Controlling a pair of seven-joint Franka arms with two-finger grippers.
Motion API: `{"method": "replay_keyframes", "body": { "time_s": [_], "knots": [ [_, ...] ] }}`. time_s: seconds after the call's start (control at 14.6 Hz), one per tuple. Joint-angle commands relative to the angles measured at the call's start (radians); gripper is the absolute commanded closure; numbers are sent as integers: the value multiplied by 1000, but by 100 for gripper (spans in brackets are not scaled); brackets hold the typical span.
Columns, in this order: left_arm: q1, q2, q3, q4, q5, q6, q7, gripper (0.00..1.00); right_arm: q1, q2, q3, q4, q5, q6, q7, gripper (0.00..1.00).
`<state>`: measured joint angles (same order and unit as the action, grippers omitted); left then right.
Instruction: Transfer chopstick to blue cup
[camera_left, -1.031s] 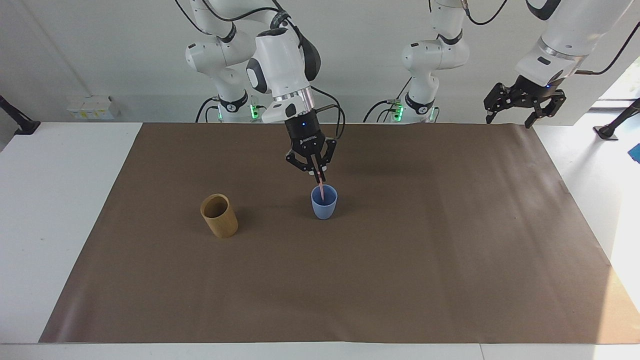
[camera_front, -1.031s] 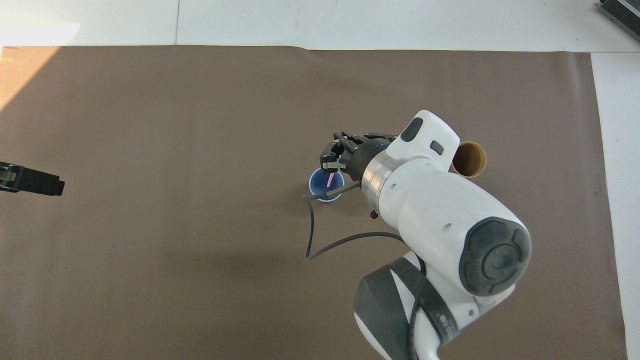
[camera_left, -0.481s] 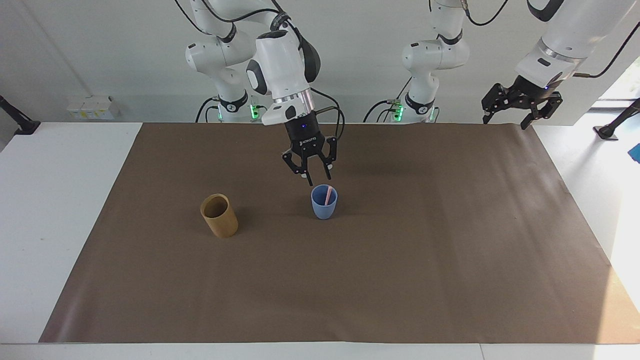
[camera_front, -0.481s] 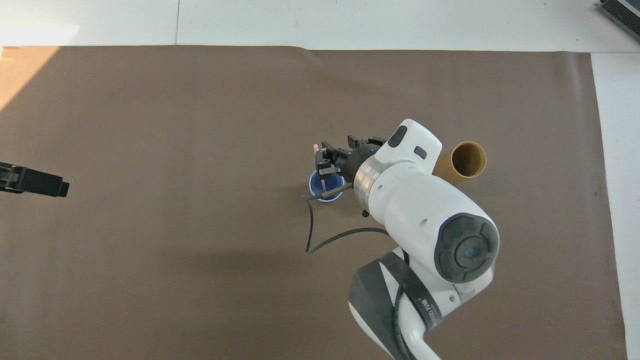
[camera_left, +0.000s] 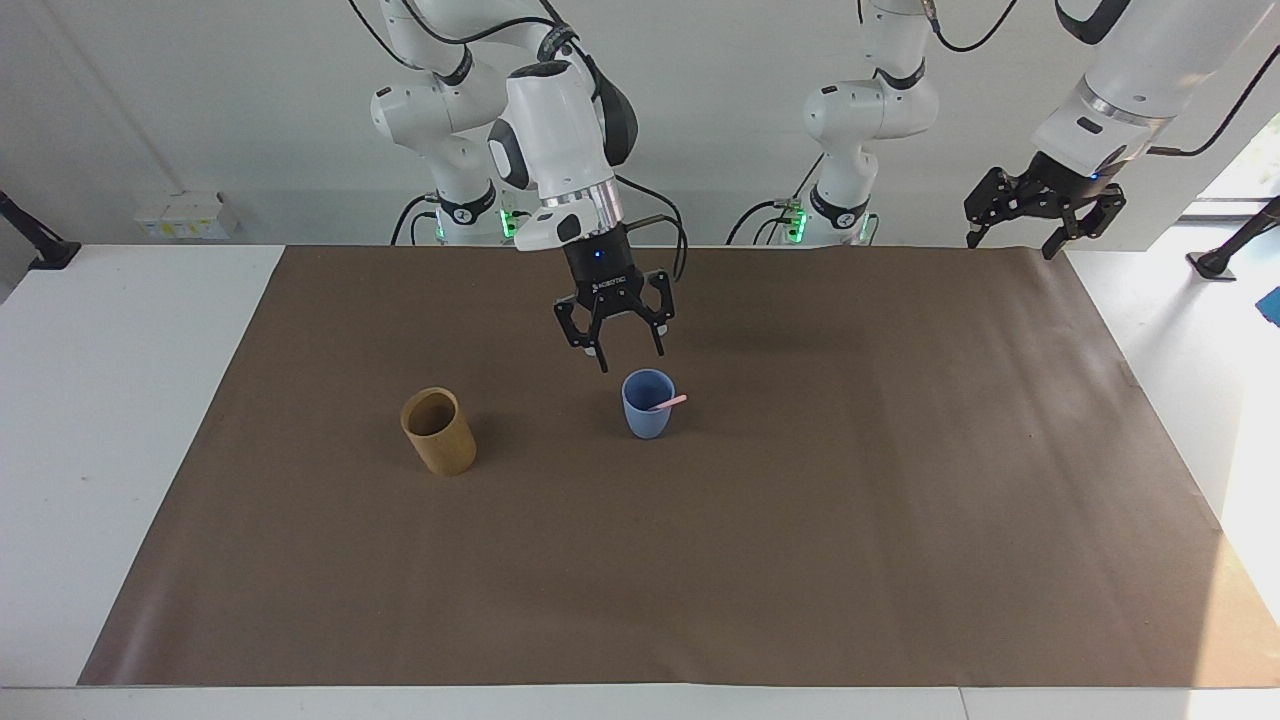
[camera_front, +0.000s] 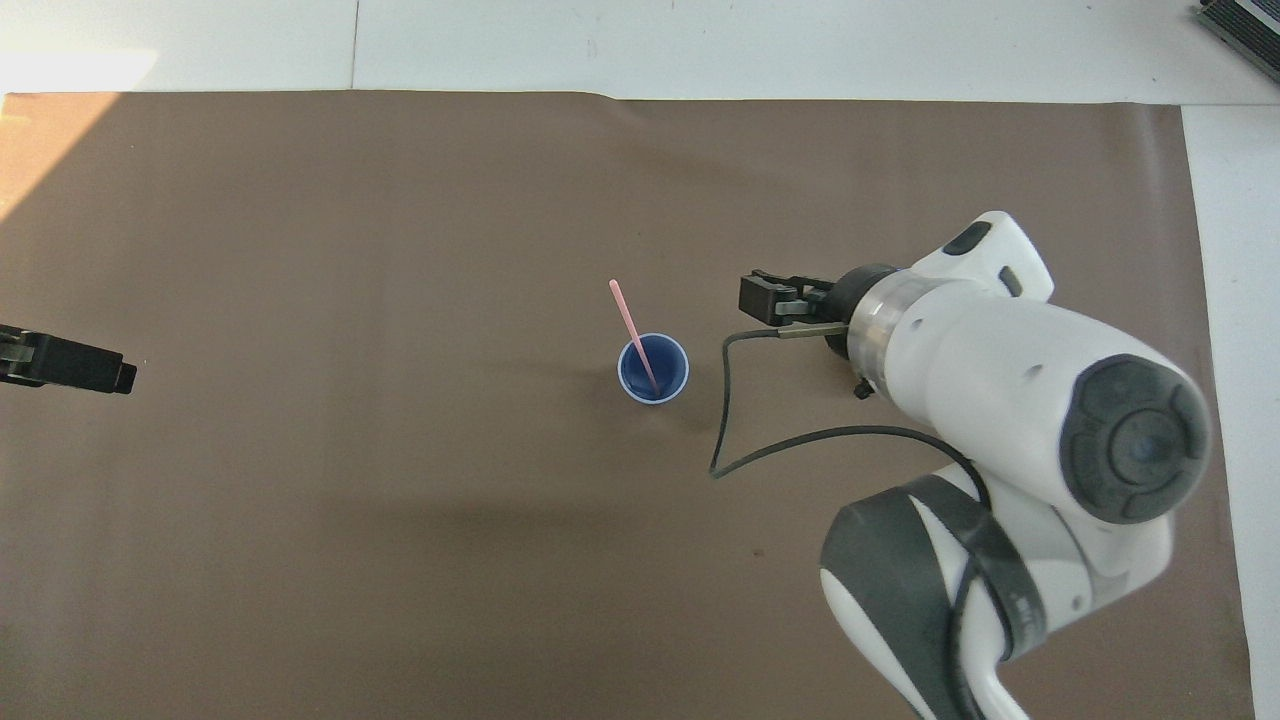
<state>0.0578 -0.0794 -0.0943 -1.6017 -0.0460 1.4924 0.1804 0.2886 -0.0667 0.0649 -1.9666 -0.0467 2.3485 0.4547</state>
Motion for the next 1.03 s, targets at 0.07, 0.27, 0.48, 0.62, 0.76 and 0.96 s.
{"method": "replay_keyframes", "body": {
  "time_s": [0.07, 0.27, 0.48, 0.62, 0.76, 0.96],
  "knots": [
    [8, -5, -1, 2, -9, -15, 4, 0, -129, -70, -1, 95, -2, -361, -16, 0],
    [8, -5, -1, 2, -9, -14, 4, 0, -250, -53, -1, 187, 1, -493, -123, 0],
    [8, -5, -1, 2, -8, -15, 4, 0, -321, -1, -1, 325, 7, -644, -204, 0],
    [8, -5, -1, 2, -9, -14, 4, 0, -347, 31, -1, 383, 7, -704, -211, 0],
    [8, -5, -1, 2, -9, -14, 4, 0, -385, 63, -1, 432, 56, -773, -211, 0],
    [8, -5, -1, 2, -9, -14, 4, 0, -402, 97, 1, 499, 68, -802, -229, 0]
  ]
}}
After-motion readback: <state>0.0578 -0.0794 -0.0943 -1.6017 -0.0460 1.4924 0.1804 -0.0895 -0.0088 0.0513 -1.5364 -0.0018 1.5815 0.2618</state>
